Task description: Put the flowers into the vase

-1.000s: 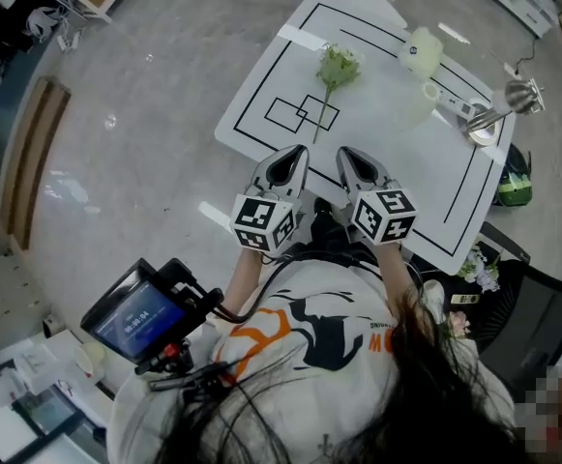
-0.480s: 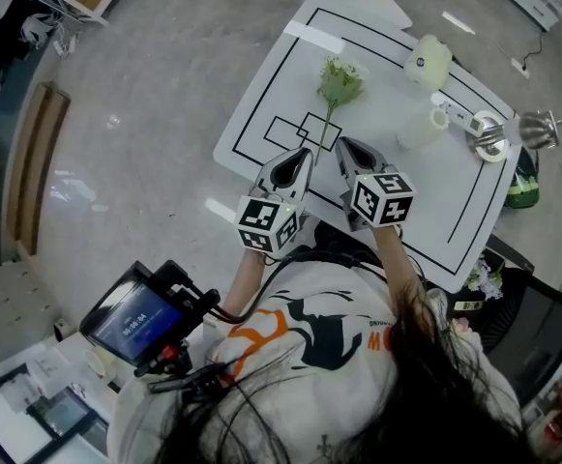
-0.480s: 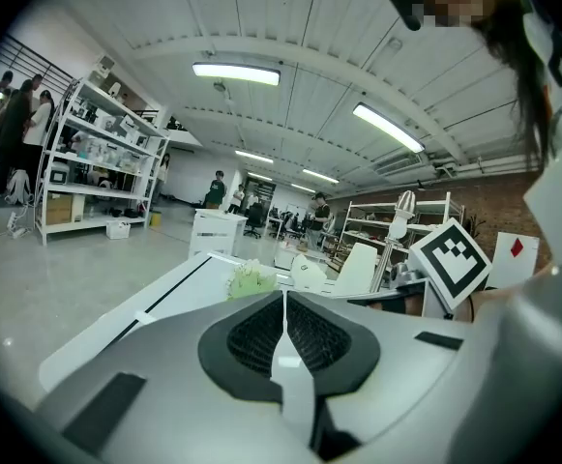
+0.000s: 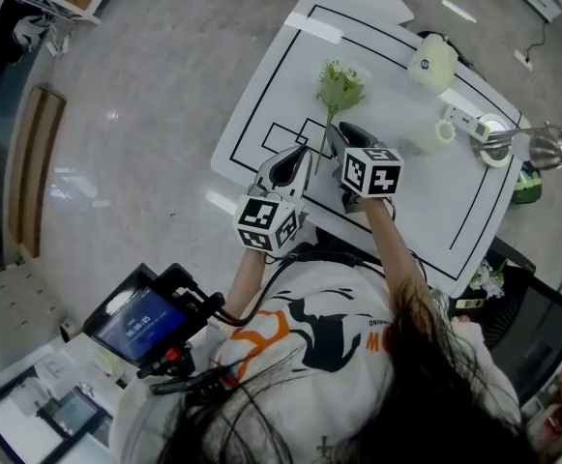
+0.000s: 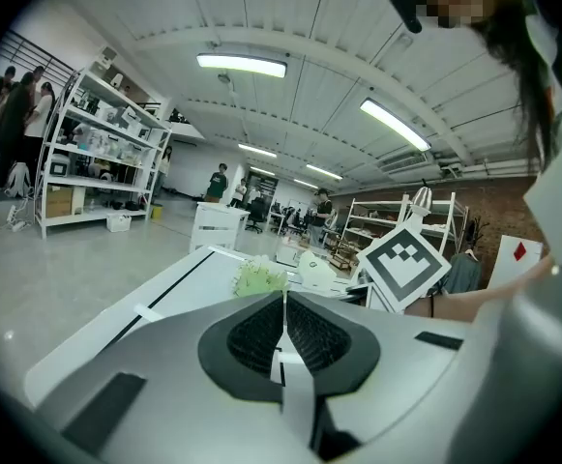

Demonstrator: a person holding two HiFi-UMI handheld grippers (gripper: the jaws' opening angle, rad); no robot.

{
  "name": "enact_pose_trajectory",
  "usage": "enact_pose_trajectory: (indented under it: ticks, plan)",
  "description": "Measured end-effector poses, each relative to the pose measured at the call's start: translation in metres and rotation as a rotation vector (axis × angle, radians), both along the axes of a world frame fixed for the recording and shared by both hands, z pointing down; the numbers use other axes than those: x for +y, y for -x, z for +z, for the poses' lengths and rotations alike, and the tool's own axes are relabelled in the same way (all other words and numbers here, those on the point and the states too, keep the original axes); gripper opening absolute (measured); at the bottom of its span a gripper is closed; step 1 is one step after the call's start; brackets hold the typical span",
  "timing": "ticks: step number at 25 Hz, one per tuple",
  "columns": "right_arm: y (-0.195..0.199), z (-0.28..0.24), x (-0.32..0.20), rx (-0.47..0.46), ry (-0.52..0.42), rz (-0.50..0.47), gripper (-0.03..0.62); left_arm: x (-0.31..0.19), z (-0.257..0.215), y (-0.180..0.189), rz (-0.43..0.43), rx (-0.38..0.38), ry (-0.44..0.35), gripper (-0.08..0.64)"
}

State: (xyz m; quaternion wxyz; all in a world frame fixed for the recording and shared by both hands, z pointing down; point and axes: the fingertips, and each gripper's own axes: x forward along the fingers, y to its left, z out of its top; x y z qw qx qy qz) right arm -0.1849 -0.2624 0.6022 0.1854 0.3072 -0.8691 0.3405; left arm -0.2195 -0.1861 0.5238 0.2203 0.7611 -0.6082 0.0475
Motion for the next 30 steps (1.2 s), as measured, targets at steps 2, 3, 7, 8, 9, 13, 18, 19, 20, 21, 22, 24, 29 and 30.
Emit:
enact_pose_trajectory:
  ticks: [2, 3, 7, 8, 9, 13, 18, 19, 20, 21, 22, 24, 29, 30]
  plan:
    - [0.004, 0.009, -0.004, 0.026, 0.015, 0.004, 0.112, -0.001, 0.001, 0.001, 0.001, 0.001, 0.004, 0.020]
    - [0.005, 0.014, -0.007, 0.039, 0.022, 0.007, 0.115, -0.002, 0.001, 0.002, 0.000, 0.001, 0.006, 0.020]
    - [0.010, 0.033, -0.017, 0.073, 0.068, 0.017, 0.137, -0.006, 0.005, 0.005, -0.008, 0.000, 0.010, 0.020]
    - [0.012, 0.036, -0.019, 0.072, 0.079, 0.016, 0.145, -0.007, 0.005, 0.006, -0.011, 0.000, 0.011, 0.020]
    - [0.015, 0.038, -0.020, 0.072, 0.088, 0.015, 0.151, -0.006, 0.005, 0.007, -0.015, 0.000, 0.013, 0.020]
    - [0.015, 0.041, -0.029, 0.123, 0.107, 0.050, 0.152, -0.004, 0.006, 0.013, -0.028, -0.002, 0.021, 0.020]
    - [0.015, 0.045, -0.033, 0.161, 0.124, 0.052, 0.127, 0.001, 0.004, 0.018, -0.043, -0.008, 0.027, 0.020]
    - [0.014, 0.046, -0.034, 0.155, 0.133, 0.055, 0.117, 0.001, 0.005, 0.019, -0.045, -0.008, 0.029, 0.020]
    - [0.014, 0.048, -0.035, 0.143, 0.146, 0.064, 0.103, 0.002, 0.005, 0.019, -0.047, -0.009, 0.030, 0.020]
    - [0.014, 0.048, -0.036, 0.125, 0.160, 0.075, 0.088, 0.002, 0.006, 0.020, -0.050, -0.010, 0.031, 0.020]
    - [0.014, 0.048, -0.037, 0.104, 0.175, 0.086, 0.076, 0.002, 0.007, 0.021, -0.053, -0.010, 0.032, 0.020]
    - [0.013, 0.048, -0.038, 0.073, 0.190, 0.096, 0.066, 0.003, 0.007, 0.023, -0.059, -0.013, 0.031, 0.020]
    - [0.008, 0.038, -0.039, 0.051, 0.152, 0.086, 0.058, 0.003, 0.005, 0.024, -0.060, -0.017, 0.021, 0.020]
    - [0.006, 0.034, -0.037, 0.044, 0.142, 0.084, 0.057, 0.004, 0.004, 0.024, -0.058, -0.018, 0.019, 0.020]
